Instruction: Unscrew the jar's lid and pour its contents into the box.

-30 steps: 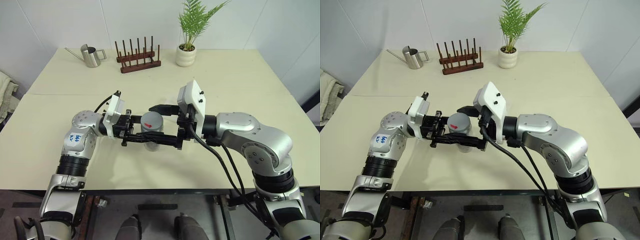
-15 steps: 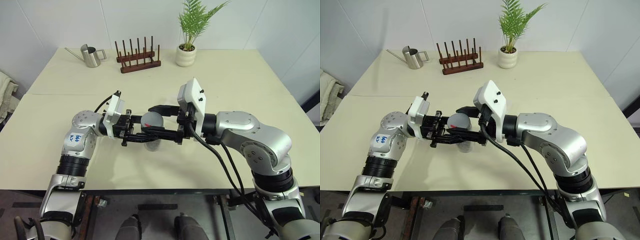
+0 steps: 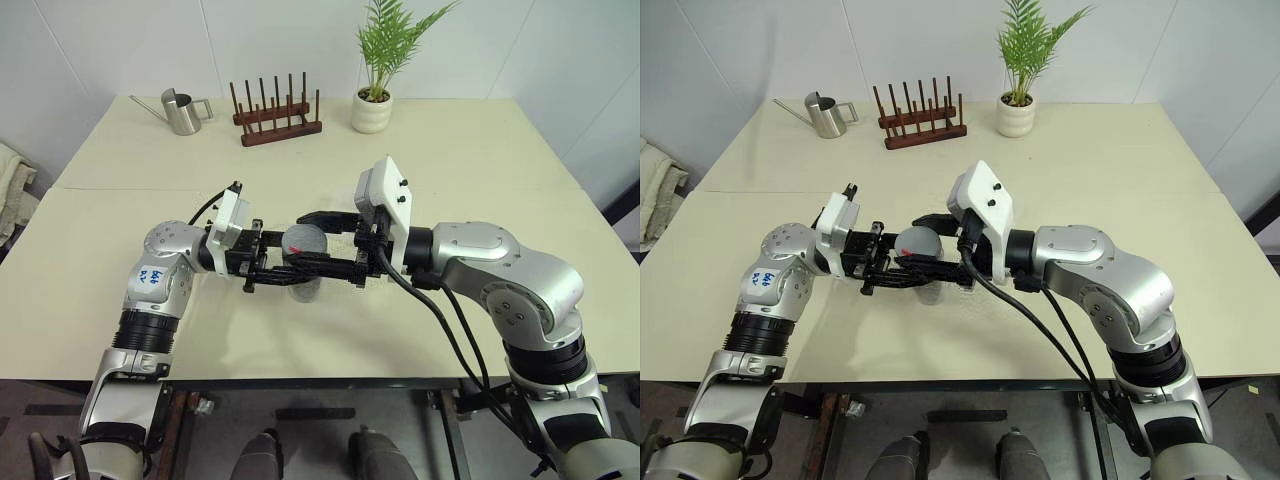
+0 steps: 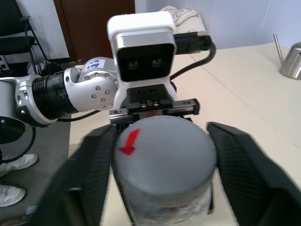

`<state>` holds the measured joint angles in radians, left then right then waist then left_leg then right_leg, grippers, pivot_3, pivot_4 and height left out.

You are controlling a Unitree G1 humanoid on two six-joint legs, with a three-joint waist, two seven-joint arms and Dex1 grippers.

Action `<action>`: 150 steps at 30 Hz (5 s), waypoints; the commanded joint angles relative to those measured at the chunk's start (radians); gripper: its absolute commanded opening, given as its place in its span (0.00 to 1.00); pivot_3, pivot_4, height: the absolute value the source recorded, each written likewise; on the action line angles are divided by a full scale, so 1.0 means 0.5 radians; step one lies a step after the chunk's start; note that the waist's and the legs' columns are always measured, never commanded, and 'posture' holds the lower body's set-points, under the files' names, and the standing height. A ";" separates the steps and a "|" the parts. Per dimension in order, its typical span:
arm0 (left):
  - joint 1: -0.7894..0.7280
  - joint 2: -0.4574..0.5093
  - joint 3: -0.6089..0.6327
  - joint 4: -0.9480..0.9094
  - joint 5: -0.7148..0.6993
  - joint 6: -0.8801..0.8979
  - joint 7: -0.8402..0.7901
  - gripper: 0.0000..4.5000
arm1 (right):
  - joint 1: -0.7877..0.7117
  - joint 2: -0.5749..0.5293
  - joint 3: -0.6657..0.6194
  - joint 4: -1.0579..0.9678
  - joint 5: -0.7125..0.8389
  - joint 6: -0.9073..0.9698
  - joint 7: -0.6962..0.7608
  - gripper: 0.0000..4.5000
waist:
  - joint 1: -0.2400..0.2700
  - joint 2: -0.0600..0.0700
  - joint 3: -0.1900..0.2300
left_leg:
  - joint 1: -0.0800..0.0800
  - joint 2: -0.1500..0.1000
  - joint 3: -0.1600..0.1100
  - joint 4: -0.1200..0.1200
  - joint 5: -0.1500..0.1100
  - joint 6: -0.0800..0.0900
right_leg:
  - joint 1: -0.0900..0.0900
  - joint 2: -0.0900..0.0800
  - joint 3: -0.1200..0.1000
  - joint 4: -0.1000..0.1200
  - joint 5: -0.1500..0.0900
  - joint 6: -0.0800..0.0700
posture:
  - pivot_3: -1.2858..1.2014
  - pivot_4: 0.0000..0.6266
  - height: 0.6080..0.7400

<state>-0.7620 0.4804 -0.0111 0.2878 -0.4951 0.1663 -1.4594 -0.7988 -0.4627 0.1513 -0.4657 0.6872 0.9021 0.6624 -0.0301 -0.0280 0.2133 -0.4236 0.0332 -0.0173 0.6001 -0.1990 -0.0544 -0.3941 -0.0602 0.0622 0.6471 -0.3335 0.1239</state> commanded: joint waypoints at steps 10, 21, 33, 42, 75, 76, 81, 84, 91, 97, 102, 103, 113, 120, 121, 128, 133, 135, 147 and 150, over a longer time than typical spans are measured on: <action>-0.010 0.018 -0.025 -0.029 0.018 0.007 -0.034 0.44 | -0.119 -0.015 -0.088 0.009 -0.002 -0.058 0.026 0.62 | -0.001 0.000 0.000 | 0.000 0.000 0.000 0.000 0.000 0.000 | 0.000 0.000 0.000 0.000 0.000 0.000 | 0.52 0.24 1.00; 0.014 0.042 -0.080 -0.052 0.043 0.063 -0.069 0.44 | -0.274 -0.110 -0.180 0.153 -0.079 -0.160 0.111 0.62 | 0.000 0.000 0.000 | 0.000 0.000 0.000 0.000 0.000 0.000 | 0.000 0.000 0.000 0.000 0.000 0.000 | 0.52 0.24 1.00; 0.058 0.043 -0.100 -0.100 0.036 0.086 -0.076 0.44 | -0.349 -0.178 -0.211 0.229 -0.121 -0.228 0.211 0.62 | 0.000 0.000 0.000 | 0.000 0.000 0.000 0.000 0.000 0.000 | 0.000 0.000 0.000 -0.001 0.000 0.000 | 0.52 0.24 1.00; 0.061 0.036 -0.106 -0.079 0.049 0.069 -0.077 0.44 | -0.416 -0.197 -0.210 0.292 -0.121 -0.262 0.245 0.62 | 0.000 0.000 0.000 | 0.000 0.000 0.000 0.000 0.000 0.000 | 0.000 0.000 0.000 0.000 0.000 0.000 | 0.52 0.24 1.00; -0.093 0.008 0.079 0.005 0.020 -0.024 0.165 0.44 | -0.265 -0.300 -0.375 0.521 -0.350 -0.316 -0.038 0.62 | 0.010 0.002 0.002 | -0.001 0.000 0.000 0.000 0.000 0.000 | 0.000 0.000 -0.001 -0.001 0.000 0.000 | 0.52 0.24 1.00; -0.101 0.014 0.096 0.004 0.018 -0.020 0.181 0.44 | -0.225 -0.321 -0.379 0.528 -0.385 -0.326 -0.059 0.62 | 0.008 0.002 0.002 | -0.002 -0.001 0.000 0.001 0.000 0.000 | 0.000 -0.002 -0.001 -0.001 0.000 0.000 | 0.52 0.24 1.00; -0.187 0.088 0.246 0.083 0.059 -0.081 0.372 0.44 | 0.215 -0.438 -0.494 0.553 -0.642 -0.275 -0.357 0.62 | 0.007 0.002 0.002 | -0.002 -0.003 0.001 0.000 0.000 0.001 | 0.000 -0.002 0.000 -0.004 0.000 0.001 | 0.52 0.24 1.00; -0.223 0.098 0.282 0.155 0.099 -0.154 0.466 0.44 | 0.331 -0.421 -0.549 0.551 -0.708 -0.231 -0.475 0.62 | -0.004 0.003 0.002 | -0.002 -0.002 0.002 -0.001 0.000 0.001 | -0.001 -0.002 0.001 -0.002 0.000 0.001 | 0.52 0.24 1.00; -0.469 0.075 0.226 0.852 0.569 -0.733 1.012 0.44 | 0.746 -0.200 -0.615 0.723 -0.833 -0.309 -0.707 0.62 | -0.001 0.002 0.002 | 0.000 -0.002 0.004 0.002 0.001 0.002 | 0.001 0.001 0.003 -0.001 0.002 0.004 | 0.52 0.24 1.00; -0.656 0.038 0.191 1.198 0.731 -0.994 1.210 0.44 | 0.806 -0.096 -0.592 0.813 -0.889 -0.393 -0.738 0.62 | 0.002 0.002 0.002 | -0.001 -0.003 0.005 0.005 0.001 0.003 | 0.001 0.000 0.005 -0.001 0.004 0.008 | 0.52 0.24 1.00; -0.738 0.016 0.163 1.342 0.823 -1.176 1.301 0.44 | 0.795 -0.082 -0.616 0.735 -0.848 -0.337 -0.720 0.88 | 0.000 0.002 0.002 | -0.001 -0.003 0.005 0.005 0.001 0.003 | 0.001 0.001 0.005 -0.001 0.004 0.008 | 0.52 0.24 1.00; -0.751 0.015 0.150 1.368 0.851 -1.222 1.327 0.44 | 0.798 -0.089 -0.622 0.714 -0.846 -0.330 -0.716 0.96 | 0.001 0.002 0.002 | -0.001 -0.003 0.005 0.005 0.001 0.003 | 0.001 0.001 0.005 -0.001 0.004 0.008 | 0.52 0.24 1.00; -0.920 0.008 -0.076 1.609 1.262 -1.686 1.711 0.44 | 0.903 -0.234 -0.868 0.265 -0.599 -0.298 -0.475 1.00 | 0.010 0.002 0.002 | -0.003 -0.004 0.005 0.004 0.001 0.003 | 0.001 0.001 0.005 -0.003 0.005 0.009 | 0.52 0.24 1.00; -1.213 -0.029 -0.673 1.851 2.124 -1.831 2.667 0.44 | 1.189 -0.485 -1.093 -0.289 0.018 -0.123 0.001 1.00 | 0.013 0.000 0.003 | -0.006 -0.006 0.002 0.006 0.000 0.003 | 0.003 0.002 0.005 -0.009 0.005 0.013 | 0.52 0.24 1.00; -1.267 -0.060 -0.786 1.890 2.260 -1.788 2.832 0.44 | 1.188 -0.474 -1.114 -0.305 0.079 -0.126 0.001 1.00 | 0.009 -0.001 0.003 | -0.007 -0.006 0.002 0.007 0.000 0.003 | 0.003 0.001 0.005 -0.009 0.006 0.014 | 0.52 0.24 1.00; -1.511 -0.245 -1.361 2.080 2.877 -1.570 3.565 0.44 | 1.238 -0.471 -1.108 -0.400 0.190 -0.183 -0.063 1.00 | 0.004 -0.005 0.006 | -0.010 -0.007 0.004 0.015 -0.001 0.003 | 0.003 0.001 0.010 -0.009 0.008 0.018 | 0.52 0.24 1.00; -1.654 -0.393 -1.827 2.156 3.336 -1.309 3.936 0.44 | 1.285 -0.376 -1.061 -0.534 0.210 -0.203 -0.254 1.00 | 0.012 -0.007 0.007 | -0.014 -0.007 0.003 0.011 -0.001 0.003 | -0.002 0.003 0.011 -0.010 0.008 0.018 | 0.52 0.24 1.00; -1.708 -0.437 -1.955 2.180 3.454 -1.210 4.034 0.44 | 1.314 -0.360 -1.070 -0.564 0.214 -0.206 -0.296 1.00 | 0.015 -0.007 0.007 | -0.022 -0.007 0.003 0.012 -0.001 0.003 | -0.008 0.003 0.011 -0.011 0.007 0.019 | 0.52 0.24 1.00; -1.851 -0.672 -2.580 2.232 4.027 -0.661 4.435 0.44 | 1.426 -0.306 -1.064 -0.675 0.211 -0.243 -0.502 1.00 | 0.057 -0.008 0.007 | -0.032 -0.008 0.003 0.022 -0.003 0.006 | -0.017 0.003 0.011 -0.007 0.007 0.020 | 0.52 0.24 1.00; -1.849 -0.674 -2.587 2.246 4.012 -0.646 4.404 0.44 | 1.440 -0.306 -1.063 -0.689 0.224 -0.246 -0.521 1.00 | 0.062 -0.008 0.007 | -0.034 -0.009 0.004 0.023 -0.003 0.005 | -0.017 0.002 0.012 -0.007 0.007 0.020 | 0.52 0.24 1.00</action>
<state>-1.6498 0.1491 -1.3060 1.4100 1.5125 -0.1804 0.7403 -0.0849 -0.6158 -0.3589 -0.7679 0.7784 0.8049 0.4166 0.0009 -0.0318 0.2167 -0.4403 0.0287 -0.0150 0.6116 -0.2005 -0.0518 -0.4026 -0.0591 0.0686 0.6437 -0.3300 0.1342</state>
